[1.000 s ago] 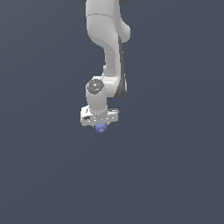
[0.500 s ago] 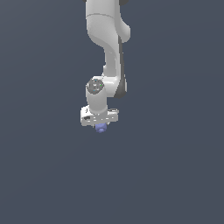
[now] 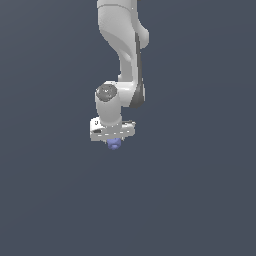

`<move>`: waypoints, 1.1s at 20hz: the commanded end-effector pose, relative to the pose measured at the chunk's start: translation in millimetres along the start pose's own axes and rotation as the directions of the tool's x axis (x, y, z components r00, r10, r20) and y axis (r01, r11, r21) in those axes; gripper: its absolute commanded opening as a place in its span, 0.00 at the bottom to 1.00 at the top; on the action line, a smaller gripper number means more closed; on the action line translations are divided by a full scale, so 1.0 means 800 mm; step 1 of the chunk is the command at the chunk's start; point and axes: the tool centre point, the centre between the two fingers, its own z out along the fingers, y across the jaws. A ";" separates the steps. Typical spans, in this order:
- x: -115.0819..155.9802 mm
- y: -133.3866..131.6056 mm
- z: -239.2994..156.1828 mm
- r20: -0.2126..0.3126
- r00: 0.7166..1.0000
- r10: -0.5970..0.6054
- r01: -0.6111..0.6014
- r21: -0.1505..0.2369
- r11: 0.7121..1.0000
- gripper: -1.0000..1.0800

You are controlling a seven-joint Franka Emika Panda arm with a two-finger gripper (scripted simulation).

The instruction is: Pick up the object and move it to a goal position.

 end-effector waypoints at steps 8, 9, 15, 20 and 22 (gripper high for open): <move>0.011 0.013 -0.099 -0.001 1.000 0.000 0.000 0.000 1.000 0.00; 0.013 0.014 -0.113 -0.001 1.000 0.000 0.000 0.000 1.000 0.00; 0.023 0.025 -0.194 -0.001 1.000 0.000 0.000 0.000 1.000 0.00; 0.032 0.034 -0.260 -0.001 1.000 0.000 0.000 0.000 1.000 0.00; 0.036 0.037 -0.286 -0.001 1.000 0.000 0.000 0.000 1.000 0.00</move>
